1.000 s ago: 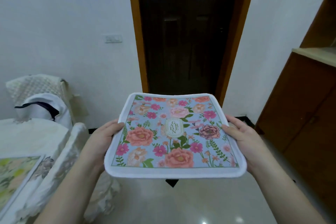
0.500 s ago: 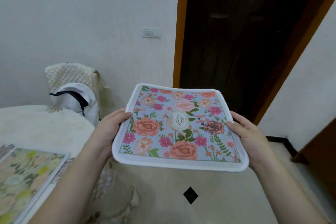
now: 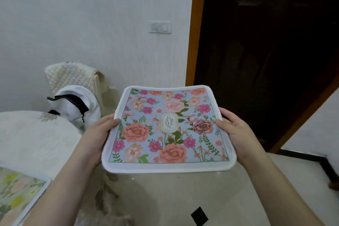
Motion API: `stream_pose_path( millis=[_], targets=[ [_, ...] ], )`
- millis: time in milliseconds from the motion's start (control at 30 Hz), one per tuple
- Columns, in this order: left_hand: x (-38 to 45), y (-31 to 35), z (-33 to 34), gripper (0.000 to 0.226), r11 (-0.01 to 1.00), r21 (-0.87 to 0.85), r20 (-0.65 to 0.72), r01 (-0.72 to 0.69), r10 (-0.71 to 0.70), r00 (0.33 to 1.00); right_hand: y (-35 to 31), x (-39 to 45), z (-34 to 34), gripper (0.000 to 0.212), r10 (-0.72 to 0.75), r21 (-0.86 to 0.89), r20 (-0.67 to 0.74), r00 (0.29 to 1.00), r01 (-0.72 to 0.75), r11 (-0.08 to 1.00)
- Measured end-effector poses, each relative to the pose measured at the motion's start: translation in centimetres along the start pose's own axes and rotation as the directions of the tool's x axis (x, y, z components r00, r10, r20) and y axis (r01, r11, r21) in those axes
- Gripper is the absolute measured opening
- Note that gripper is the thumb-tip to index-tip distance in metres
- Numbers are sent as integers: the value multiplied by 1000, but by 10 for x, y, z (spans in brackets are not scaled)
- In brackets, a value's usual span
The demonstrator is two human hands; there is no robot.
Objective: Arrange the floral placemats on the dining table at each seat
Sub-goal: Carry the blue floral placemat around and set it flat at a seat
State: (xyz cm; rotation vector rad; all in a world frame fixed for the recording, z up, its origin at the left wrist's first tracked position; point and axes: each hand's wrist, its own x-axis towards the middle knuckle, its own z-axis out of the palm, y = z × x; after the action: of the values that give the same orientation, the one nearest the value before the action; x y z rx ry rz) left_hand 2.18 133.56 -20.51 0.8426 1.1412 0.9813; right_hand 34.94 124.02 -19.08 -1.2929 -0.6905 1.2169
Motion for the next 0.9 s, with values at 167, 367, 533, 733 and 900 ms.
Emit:
stream_pose_path(
  millis=[167,367,533,733,900],
  targets=[
    [36,15,14,25,999,-7,-79,-42,41,996,-16,78,4,43,45,-12,78,996,-44,999],
    [66,38,5,25,994,-7,-245,-107,102,964,-21,154,41,42,94,-52,180,979,-86,995],
    [101,55,-28,26,991,-34,-338,-129,110,934,-17,213,98,35,135,-65,243,961,-123,990],
    [146,79,-88,25,984,-76,-404,-162,118,907,-9,275,179,37,155,-100,318,935,-130,987],
    [181,94,-135,26,983,-93,-430,-160,105,897,-9,311,235,34,177,-172,388,904,-117,978]
  ],
)
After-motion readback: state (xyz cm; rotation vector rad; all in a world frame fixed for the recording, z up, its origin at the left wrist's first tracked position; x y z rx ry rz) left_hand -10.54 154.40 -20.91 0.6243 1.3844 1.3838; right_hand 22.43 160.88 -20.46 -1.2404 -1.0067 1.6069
